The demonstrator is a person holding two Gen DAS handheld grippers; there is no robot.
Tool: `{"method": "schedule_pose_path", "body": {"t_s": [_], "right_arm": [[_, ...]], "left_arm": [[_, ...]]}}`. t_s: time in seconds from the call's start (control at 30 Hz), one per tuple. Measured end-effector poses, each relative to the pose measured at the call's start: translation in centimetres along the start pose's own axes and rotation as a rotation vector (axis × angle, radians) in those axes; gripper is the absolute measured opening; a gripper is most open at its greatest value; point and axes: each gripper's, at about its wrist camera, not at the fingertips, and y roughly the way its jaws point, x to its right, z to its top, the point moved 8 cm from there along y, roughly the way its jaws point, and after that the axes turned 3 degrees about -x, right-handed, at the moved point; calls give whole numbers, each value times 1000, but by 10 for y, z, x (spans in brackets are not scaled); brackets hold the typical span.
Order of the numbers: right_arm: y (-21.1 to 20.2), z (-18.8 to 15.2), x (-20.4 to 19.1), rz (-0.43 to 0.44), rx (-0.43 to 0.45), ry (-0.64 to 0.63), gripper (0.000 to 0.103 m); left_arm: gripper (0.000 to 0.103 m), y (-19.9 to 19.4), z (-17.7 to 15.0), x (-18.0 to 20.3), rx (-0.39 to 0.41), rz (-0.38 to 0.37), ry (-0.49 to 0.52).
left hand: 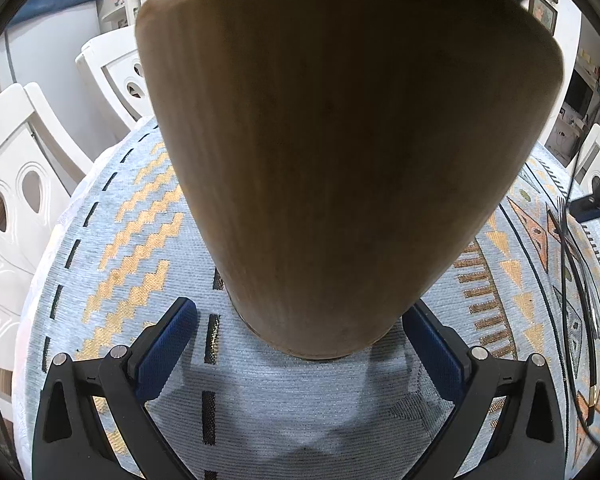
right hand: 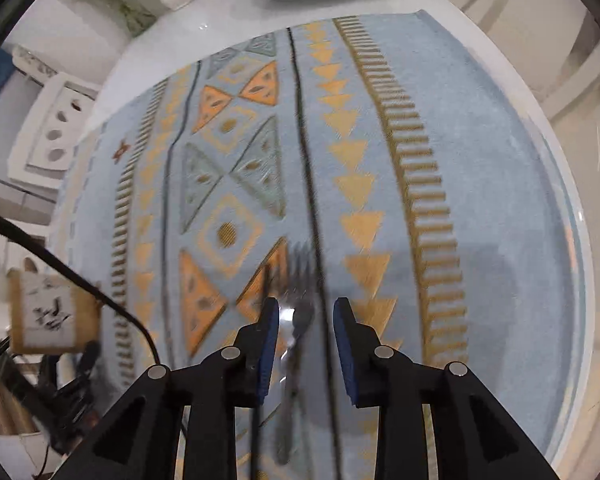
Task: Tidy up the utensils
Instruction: 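Grasp the dark fork by its handle with the right gripper, then lift the dark fork and lower it into the wooden cup, opening the right gripper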
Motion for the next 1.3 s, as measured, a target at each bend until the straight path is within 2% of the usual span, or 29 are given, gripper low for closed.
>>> {"method": "schedule_pose_path", "body": {"t_s": [0.13, 0.2, 0.27, 0.37, 0.43, 0.5, 0.73, 0.9, 1.1, 1.13, 1.3], "right_arm": [[24, 9, -12, 31, -38, -36, 27], [26, 9, -22, -56, -4, -111, 21], [27, 5, -37, -122, 5, -191, 21], [21, 0, -54, -142, 16, -238, 21], [12, -1, -56, -139, 28, -222, 20], [-2, -3, -58, -111, 50, -201, 20], [-73, -19, -67, 9, 226, -169, 20], [-106, -17, -92, 43, 347, -167, 19], [-150, 4, -134, 120, 474, -201, 15], [-157, 8, -144, 139, 492, -212, 6], [-197, 26, -196, 215, 576, -297, 4]], "left_arm": [[103, 1, 0, 1, -6, 3, 2], [103, 2, 1, 2, -8, 5, 3], [103, 4, 2, 3, -10, 7, 5], [103, 4, 2, 5, -11, 8, 6], [103, 4, 2, 4, -12, 7, 6], [103, 4, 2, 4, -12, 7, 6], [103, 3, 2, 4, -12, 6, 5], [103, 3, 2, 3, -12, 6, 5], [103, 3, 2, 3, -13, 5, 5], [103, 3, 2, 3, -13, 5, 5], [103, 2, 3, 3, -14, 4, 4]]}}
